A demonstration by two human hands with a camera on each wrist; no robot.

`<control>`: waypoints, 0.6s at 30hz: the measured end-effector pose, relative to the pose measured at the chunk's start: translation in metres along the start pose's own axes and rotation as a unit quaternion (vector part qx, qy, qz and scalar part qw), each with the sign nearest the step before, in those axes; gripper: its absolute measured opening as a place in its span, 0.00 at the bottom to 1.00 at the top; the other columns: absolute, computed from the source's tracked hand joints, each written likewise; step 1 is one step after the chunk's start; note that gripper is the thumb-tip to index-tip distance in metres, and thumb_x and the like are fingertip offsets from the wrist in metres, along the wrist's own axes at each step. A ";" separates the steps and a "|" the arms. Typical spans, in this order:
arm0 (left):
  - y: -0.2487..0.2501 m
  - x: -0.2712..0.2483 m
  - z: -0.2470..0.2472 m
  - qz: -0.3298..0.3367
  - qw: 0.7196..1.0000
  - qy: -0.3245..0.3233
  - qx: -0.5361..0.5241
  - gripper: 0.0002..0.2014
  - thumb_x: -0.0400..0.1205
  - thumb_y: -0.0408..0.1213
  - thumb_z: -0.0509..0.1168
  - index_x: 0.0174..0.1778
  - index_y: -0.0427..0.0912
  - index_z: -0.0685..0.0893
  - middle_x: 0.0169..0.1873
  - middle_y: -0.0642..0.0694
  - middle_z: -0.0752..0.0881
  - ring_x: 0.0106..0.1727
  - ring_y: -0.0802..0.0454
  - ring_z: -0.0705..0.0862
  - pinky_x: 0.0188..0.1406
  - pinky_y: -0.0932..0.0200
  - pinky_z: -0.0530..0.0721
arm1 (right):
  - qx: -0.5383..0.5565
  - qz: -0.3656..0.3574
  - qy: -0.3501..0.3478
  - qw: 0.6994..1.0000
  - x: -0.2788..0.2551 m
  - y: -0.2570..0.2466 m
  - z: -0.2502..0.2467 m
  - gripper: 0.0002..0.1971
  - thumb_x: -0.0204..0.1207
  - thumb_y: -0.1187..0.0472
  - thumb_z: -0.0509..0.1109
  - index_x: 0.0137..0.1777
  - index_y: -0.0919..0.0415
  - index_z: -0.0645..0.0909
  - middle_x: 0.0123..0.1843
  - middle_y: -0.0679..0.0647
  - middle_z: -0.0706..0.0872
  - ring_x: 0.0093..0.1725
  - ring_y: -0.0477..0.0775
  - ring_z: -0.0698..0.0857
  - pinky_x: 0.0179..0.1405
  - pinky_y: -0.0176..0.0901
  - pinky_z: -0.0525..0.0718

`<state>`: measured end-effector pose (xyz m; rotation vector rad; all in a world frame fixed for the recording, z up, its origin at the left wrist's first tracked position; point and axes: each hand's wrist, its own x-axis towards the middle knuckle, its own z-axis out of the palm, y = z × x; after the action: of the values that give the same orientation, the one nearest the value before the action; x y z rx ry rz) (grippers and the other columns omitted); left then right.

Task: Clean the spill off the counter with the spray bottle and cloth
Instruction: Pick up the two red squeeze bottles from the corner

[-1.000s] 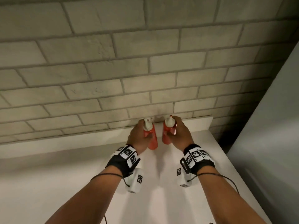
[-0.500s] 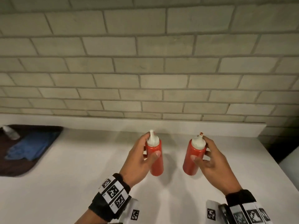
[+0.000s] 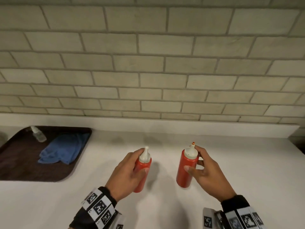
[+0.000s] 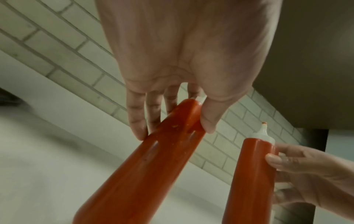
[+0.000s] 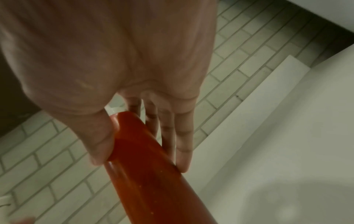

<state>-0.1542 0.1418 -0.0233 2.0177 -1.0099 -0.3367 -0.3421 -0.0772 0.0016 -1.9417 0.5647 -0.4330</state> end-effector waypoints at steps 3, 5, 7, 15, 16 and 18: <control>-0.018 0.018 -0.023 -0.005 0.999 -0.010 0.046 0.31 0.79 0.46 0.68 0.78 0.66 0.67 0.64 0.61 0.78 0.64 0.59 0.80 0.64 0.56 0.80 | -0.022 -0.007 -0.001 1.000 0.027 -0.012 0.029 0.32 0.73 0.60 0.77 0.67 0.30 0.66 0.64 0.37 0.81 0.62 0.42 0.82 0.54 0.36 0.83; -0.026 0.036 -0.033 -0.007 0.997 -0.008 0.073 0.32 0.79 0.43 0.69 0.80 0.59 0.68 0.66 0.56 0.79 0.67 0.54 0.77 0.65 0.58 0.74 | -0.042 -0.005 0.003 0.999 0.048 -0.016 0.045 0.31 0.72 0.59 0.78 0.66 0.30 0.66 0.64 0.40 0.81 0.62 0.46 0.82 0.59 0.44 0.84; -0.033 0.056 -0.039 -0.015 0.996 -0.001 0.093 0.32 0.79 0.41 0.69 0.80 0.56 0.69 0.68 0.52 0.79 0.69 0.50 0.73 0.68 0.57 0.70 | -0.058 0.002 0.012 0.998 0.070 -0.018 0.060 0.32 0.72 0.59 0.78 0.68 0.34 0.66 0.64 0.44 0.82 0.63 0.49 0.82 0.63 0.51 0.82; -0.046 0.148 -0.040 -0.044 0.996 0.028 0.068 0.25 0.75 0.42 0.67 0.70 0.58 0.73 0.59 0.46 0.86 0.59 0.41 0.84 0.59 0.44 0.82 | -0.078 0.017 0.053 0.995 0.150 -0.026 0.091 0.29 0.70 0.62 0.76 0.70 0.51 0.70 0.54 0.49 0.83 0.56 0.56 0.85 0.57 0.49 0.82; -0.046 0.158 -0.039 -0.049 0.997 0.028 0.053 0.25 0.76 0.43 0.66 0.69 0.59 0.73 0.60 0.47 0.85 0.60 0.42 0.84 0.60 0.44 0.82 | -0.076 0.020 0.056 0.995 0.158 -0.025 0.093 0.29 0.70 0.62 0.76 0.70 0.51 0.71 0.54 0.48 0.83 0.56 0.56 0.84 0.58 0.49 0.82; -0.046 0.175 -0.036 -0.063 0.997 0.038 0.031 0.26 0.77 0.41 0.67 0.72 0.59 0.72 0.65 0.47 0.83 0.64 0.43 0.83 0.65 0.43 0.81 | -0.080 0.028 0.051 0.995 0.173 -0.023 0.096 0.29 0.71 0.63 0.75 0.70 0.52 0.70 0.54 0.48 0.81 0.57 0.55 0.83 0.59 0.48 0.80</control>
<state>0.0023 0.0448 -0.0160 2.1388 -0.8595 -0.2967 -0.1439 -0.0951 -0.0089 -2.0588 0.7367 -0.4660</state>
